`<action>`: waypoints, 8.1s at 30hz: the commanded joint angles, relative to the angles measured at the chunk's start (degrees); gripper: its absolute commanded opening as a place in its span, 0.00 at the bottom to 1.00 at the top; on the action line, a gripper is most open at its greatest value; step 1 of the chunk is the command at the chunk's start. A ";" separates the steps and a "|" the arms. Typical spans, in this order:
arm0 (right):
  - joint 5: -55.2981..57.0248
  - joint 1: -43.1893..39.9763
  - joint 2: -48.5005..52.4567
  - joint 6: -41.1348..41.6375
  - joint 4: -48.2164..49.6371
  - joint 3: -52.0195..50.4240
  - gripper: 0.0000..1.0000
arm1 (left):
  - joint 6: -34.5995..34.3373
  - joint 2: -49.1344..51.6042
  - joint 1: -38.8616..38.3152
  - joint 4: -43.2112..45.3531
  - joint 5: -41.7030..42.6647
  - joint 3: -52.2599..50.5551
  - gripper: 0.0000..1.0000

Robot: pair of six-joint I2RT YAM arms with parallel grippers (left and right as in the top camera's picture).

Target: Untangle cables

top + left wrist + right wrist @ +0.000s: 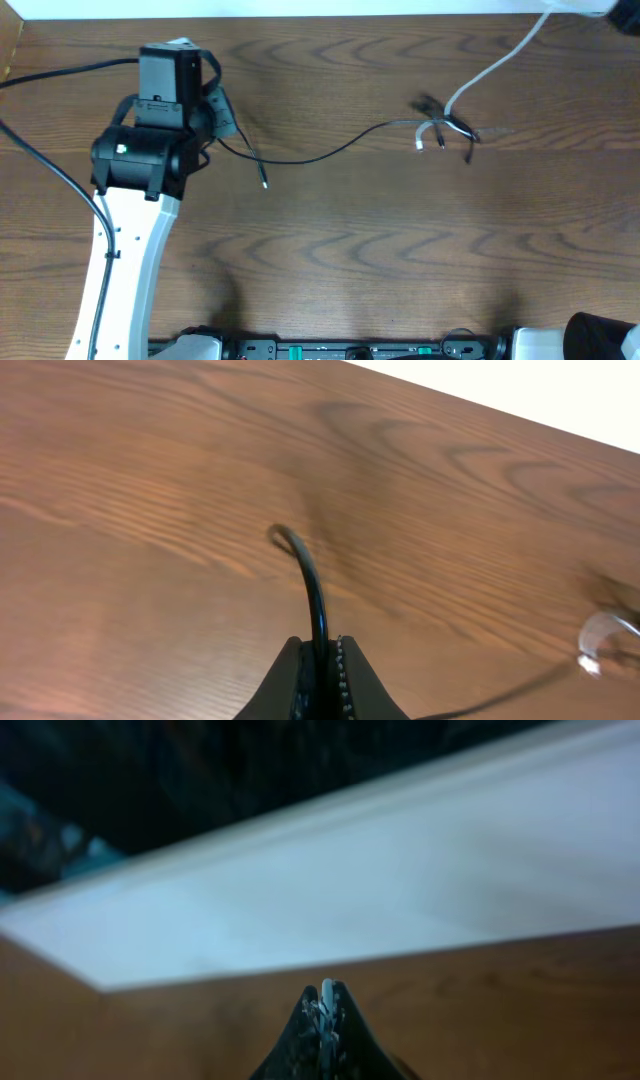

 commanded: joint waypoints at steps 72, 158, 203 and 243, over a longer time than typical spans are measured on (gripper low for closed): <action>-2.73 4.52 17.14 -8.85 -20.46 -0.70 0.01 | 6.88 26.88 -18.91 14.60 31.65 0.28 0.43; 18.67 -3.78 17.20 -2.12 -18.47 -15.13 0.01 | 5.88 12.28 -17.88 10.10 16.44 -0.11 0.07; -9.35 14.99 23.47 -3.91 14.10 -40.44 0.71 | 5.66 9.07 -2.19 -2.14 15.91 -0.59 0.07; 23.69 10.86 23.39 1.46 -6.51 -4.85 0.01 | 5.62 9.64 -2.19 0.96 14.47 -0.59 0.08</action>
